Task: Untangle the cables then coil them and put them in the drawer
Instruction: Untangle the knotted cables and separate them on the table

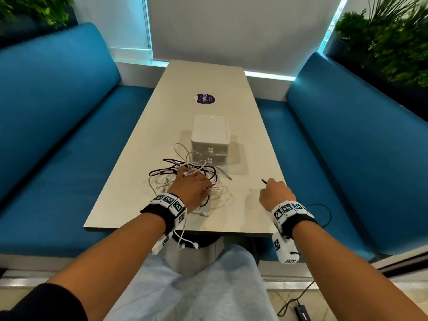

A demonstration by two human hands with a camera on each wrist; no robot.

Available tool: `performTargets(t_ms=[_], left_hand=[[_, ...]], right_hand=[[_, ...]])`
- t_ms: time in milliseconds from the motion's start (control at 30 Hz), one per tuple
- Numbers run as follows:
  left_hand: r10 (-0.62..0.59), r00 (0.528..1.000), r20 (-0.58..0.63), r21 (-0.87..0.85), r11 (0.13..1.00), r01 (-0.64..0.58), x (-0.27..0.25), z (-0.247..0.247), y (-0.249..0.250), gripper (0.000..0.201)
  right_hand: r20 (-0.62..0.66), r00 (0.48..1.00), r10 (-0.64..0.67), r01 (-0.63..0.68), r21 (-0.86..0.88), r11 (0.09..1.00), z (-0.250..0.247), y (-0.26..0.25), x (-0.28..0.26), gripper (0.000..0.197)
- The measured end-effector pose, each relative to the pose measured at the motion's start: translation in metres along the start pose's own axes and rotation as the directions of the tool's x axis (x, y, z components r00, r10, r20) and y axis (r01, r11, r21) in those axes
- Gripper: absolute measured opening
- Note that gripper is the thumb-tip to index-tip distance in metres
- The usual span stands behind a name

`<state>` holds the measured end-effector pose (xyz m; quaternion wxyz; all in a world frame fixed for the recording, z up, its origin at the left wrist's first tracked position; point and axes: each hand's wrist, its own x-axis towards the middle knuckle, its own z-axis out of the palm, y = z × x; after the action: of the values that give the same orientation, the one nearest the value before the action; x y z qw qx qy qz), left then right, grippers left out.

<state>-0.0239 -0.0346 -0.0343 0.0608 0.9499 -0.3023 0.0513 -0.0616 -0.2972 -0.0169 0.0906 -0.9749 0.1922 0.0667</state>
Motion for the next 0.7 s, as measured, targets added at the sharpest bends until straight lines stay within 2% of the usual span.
performTargets(t_ms=[67, 167, 300, 367, 500, 600, 700], left_hand=[[0.008, 1.000, -0.001, -0.054, 0.998, -0.008, -0.005, 0.001, -0.004, 0.035], [-0.042, 0.999, -0.001, -0.171, 0.984, 0.042, -0.012, -0.005, -0.009, 0.048], [-0.114, 0.990, -0.079, -0.240, 0.966, 0.092, -0.017, -0.014, -0.021, 0.043], [-0.150, 0.988, -0.047, -0.193, 0.971, 0.138, -0.020, -0.017, -0.027, 0.040], [-0.177, 0.984, 0.008, -0.079, 0.981, 0.177, -0.029, -0.016, -0.038, 0.036], [-0.188, 0.981, 0.040, -0.124, 0.974, 0.191, -0.035, -0.011, -0.042, 0.037], [-0.219, 0.976, 0.021, -0.230, 0.949, 0.218, -0.038, -0.014, -0.046, 0.039]], right_hand=[[0.044, 0.998, -0.034, 0.030, 0.082, 0.996, 0.004, -0.013, 0.002, 0.029], [0.063, 0.994, -0.095, 0.082, 0.180, 0.980, 0.008, -0.029, 0.002, 0.030], [0.084, 0.978, -0.190, 0.161, 0.277, 0.948, 0.009, -0.047, 0.000, 0.029], [0.104, 0.967, -0.234, 0.191, 0.316, 0.929, 0.008, -0.057, -0.002, 0.029], [0.075, 0.942, -0.326, 0.282, 0.346, 0.895, 0.006, -0.076, -0.007, 0.028], [0.061, 0.906, -0.419, 0.374, 0.347, 0.860, 0.009, -0.088, -0.014, 0.023], [0.080, 0.867, -0.492, 0.455, 0.274, 0.847, 0.017, -0.093, -0.020, 0.032]])
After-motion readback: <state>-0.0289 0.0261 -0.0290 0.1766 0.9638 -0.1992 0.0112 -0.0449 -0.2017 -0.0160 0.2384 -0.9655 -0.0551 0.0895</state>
